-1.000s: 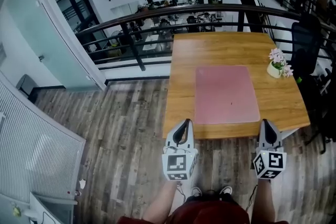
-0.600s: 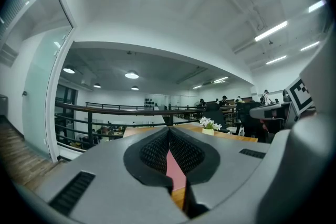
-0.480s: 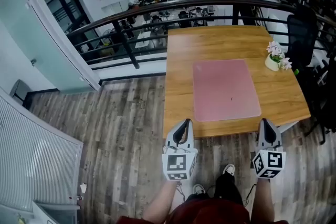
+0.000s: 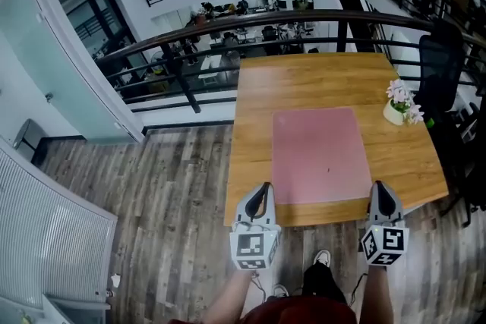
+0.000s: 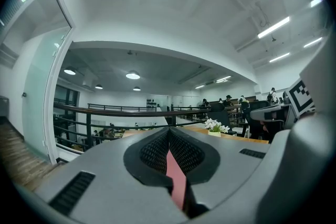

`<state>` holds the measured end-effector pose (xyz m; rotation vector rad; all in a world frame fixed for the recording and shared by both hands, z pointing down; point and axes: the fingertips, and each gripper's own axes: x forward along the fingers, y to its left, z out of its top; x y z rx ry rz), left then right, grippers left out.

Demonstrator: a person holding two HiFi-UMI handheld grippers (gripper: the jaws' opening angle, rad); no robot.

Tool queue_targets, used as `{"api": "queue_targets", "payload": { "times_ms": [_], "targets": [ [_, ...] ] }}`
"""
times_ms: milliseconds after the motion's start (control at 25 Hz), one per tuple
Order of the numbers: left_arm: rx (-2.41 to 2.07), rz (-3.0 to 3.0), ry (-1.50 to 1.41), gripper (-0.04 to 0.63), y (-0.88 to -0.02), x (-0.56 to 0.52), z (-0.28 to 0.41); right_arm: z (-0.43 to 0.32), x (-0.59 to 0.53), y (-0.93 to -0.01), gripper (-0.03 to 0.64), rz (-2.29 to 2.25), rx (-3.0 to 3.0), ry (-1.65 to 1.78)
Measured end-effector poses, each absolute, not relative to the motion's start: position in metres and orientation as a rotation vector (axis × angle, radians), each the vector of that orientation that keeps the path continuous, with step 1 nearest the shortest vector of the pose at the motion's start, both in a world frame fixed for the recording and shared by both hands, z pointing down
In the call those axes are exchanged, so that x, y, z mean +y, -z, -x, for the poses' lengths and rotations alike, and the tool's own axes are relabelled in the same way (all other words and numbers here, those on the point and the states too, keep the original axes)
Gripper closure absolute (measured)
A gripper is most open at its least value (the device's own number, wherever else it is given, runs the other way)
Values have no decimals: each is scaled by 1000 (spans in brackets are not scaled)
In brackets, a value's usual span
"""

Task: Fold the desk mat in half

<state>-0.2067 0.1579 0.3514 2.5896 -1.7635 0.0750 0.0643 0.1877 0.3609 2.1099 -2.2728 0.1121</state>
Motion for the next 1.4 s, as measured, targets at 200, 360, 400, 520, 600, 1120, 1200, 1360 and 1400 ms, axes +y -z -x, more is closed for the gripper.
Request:
{"api": "queue_targets", "payload": {
  "times_ms": [200,360,400,520,600,1120,1200,1360,1400],
  "targets": [
    [-1769,-2570,-80,575,-344,112,169,-103,139,-354,607,-2106,-2288,-111],
    [-1796,-2571,-102,575,-344,75,136,-137,101,-355,607,-2093,-2306,-117],
    [-1795,-2569,-109,575,-344,69,127,-146,94,-356,607,-2087,-2310,-119],
    [-1800,-2564,-112,575,-340,50,102,-169,72,-356,607,-2067,-2334,-121],
    [-1808,-2556,-105,575,-338,36,86,-184,57,-355,607,-2054,-2352,-121],
    [-1906,-2496,-114,575,-350,-8,45,-222,-6,-371,607,-1942,-2443,-130],
    [-1907,-2495,-118,575,-355,-14,46,-220,-13,-375,609,-1934,-2450,-134],
    [-1903,-2498,-126,575,-365,-28,46,-217,-26,-383,607,-1930,-2458,-144],
    [-1901,-2498,-131,575,-367,-30,48,-214,-29,-384,607,-1922,-2459,-143]
  ]
}}
